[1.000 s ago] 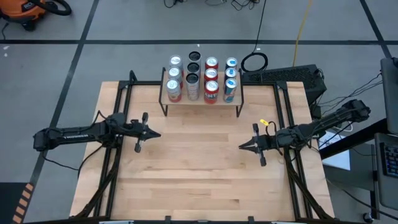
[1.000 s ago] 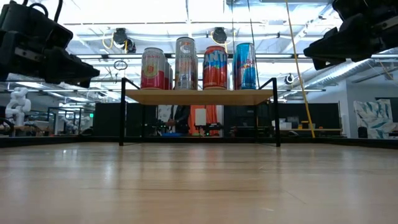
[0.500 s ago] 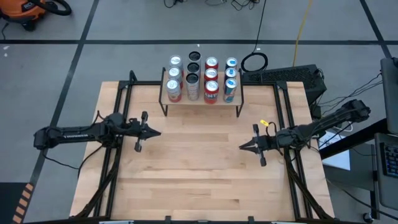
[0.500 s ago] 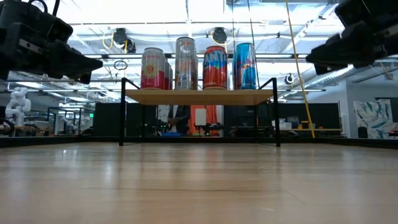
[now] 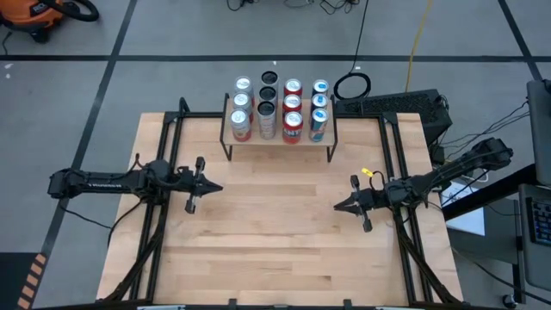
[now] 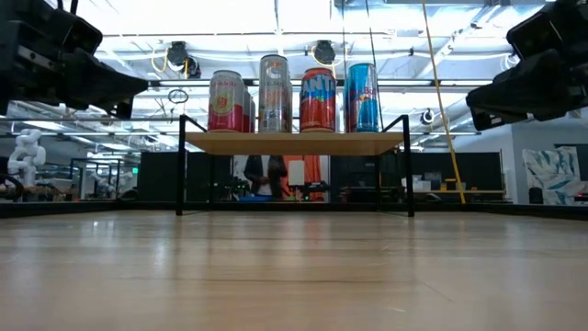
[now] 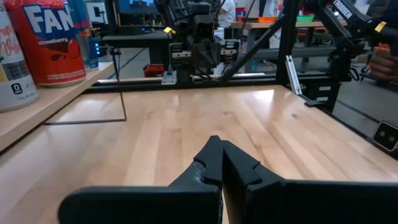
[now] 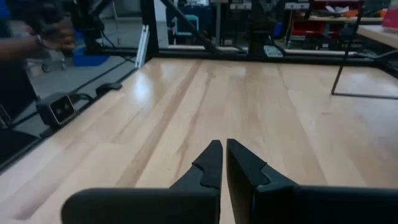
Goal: Place canned beverage on shelf
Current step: Return to Home Position
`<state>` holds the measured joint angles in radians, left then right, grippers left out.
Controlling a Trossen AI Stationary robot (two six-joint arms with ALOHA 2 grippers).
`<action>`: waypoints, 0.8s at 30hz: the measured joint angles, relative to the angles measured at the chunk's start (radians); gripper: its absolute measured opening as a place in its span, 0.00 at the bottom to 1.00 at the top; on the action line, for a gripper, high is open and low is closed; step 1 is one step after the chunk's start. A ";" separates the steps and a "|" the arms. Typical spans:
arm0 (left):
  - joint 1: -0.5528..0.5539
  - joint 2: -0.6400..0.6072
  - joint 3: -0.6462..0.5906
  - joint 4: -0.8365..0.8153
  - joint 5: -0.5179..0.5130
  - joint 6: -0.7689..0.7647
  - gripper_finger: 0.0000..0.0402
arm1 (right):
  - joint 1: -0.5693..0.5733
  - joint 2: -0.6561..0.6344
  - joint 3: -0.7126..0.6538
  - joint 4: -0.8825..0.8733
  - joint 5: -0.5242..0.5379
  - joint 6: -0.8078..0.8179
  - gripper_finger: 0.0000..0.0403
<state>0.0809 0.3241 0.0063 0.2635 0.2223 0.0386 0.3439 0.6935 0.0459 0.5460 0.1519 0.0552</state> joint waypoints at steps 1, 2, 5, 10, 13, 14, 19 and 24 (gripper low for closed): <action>-0.004 0.000 0.000 0.000 -0.003 0.000 0.00 | 0.000 -0.004 0.000 -0.009 0.000 -0.004 0.00; -0.006 0.000 0.000 0.000 -0.006 0.000 0.00 | 0.000 -0.010 0.000 -0.016 0.001 -0.009 0.00; -0.010 -0.007 0.000 0.000 -0.017 0.003 0.00 | 0.000 -0.034 -0.001 -0.043 0.002 -0.018 0.00; -0.010 -0.044 -0.001 -0.006 -0.022 0.019 0.00 | 0.000 -0.108 -0.002 -0.141 0.002 -0.018 0.00; -0.010 -0.074 -0.001 -0.027 -0.023 0.020 0.00 | 0.000 -0.170 -0.002 -0.205 0.003 -0.015 0.00; -0.009 -0.085 -0.001 -0.031 -0.027 0.020 0.00 | 0.000 -0.192 -0.002 -0.223 0.003 -0.015 0.00; -0.009 -0.140 -0.001 -0.072 -0.056 0.006 0.00 | 0.000 -0.298 -0.003 -0.305 0.004 -0.018 0.00; -0.009 -0.195 -0.001 -0.132 -0.078 -0.005 0.00 | -0.004 -0.402 -0.004 -0.390 0.007 -0.025 0.00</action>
<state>0.0715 0.1293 0.0051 0.1318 0.1444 0.0334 0.3396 0.2918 0.0420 0.1563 0.1588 0.0300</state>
